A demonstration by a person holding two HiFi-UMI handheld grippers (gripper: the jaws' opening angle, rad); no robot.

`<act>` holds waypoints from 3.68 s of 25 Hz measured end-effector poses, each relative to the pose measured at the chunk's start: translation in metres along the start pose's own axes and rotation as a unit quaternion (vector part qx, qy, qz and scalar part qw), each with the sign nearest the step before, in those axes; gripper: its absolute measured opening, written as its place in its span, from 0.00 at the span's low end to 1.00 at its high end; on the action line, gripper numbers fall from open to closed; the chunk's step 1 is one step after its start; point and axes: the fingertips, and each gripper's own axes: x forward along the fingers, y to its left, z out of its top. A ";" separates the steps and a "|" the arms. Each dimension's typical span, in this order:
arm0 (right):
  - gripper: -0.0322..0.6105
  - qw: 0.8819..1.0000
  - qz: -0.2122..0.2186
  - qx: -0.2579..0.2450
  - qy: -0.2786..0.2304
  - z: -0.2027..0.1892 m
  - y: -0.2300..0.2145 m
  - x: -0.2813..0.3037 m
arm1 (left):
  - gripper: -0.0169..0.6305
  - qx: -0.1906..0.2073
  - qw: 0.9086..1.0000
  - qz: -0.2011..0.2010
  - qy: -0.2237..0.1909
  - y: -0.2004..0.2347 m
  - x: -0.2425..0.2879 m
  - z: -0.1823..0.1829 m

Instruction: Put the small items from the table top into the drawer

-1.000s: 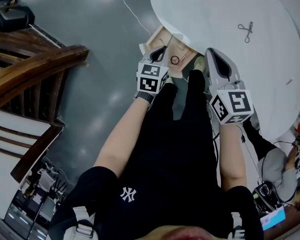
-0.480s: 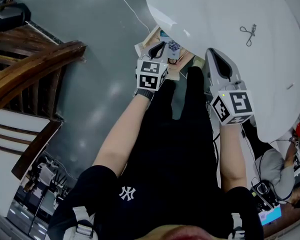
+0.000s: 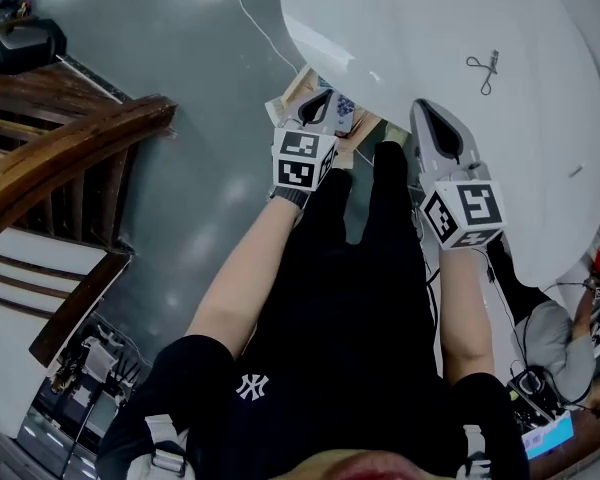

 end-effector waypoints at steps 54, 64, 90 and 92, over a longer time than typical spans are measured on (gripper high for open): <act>0.09 0.993 -0.082 0.061 -0.055 0.052 -0.235 -0.108 | 0.31 0.201 0.974 -0.060 0.085 -0.238 0.202 0.119; 0.09 0.994 -0.081 0.057 -0.050 0.055 -0.235 -0.104 | 0.22 0.195 0.976 -0.058 0.077 -0.232 0.199 0.119; 0.09 0.996 -0.035 0.011 -0.080 0.076 -0.127 -0.092 | 0.21 0.146 0.987 -0.056 -0.017 -0.195 0.075 0.138; 0.09 0.996 -0.032 0.007 -0.083 0.076 -0.115 -0.092 | 0.21 0.142 0.988 -0.054 -0.023 -0.188 0.061 0.135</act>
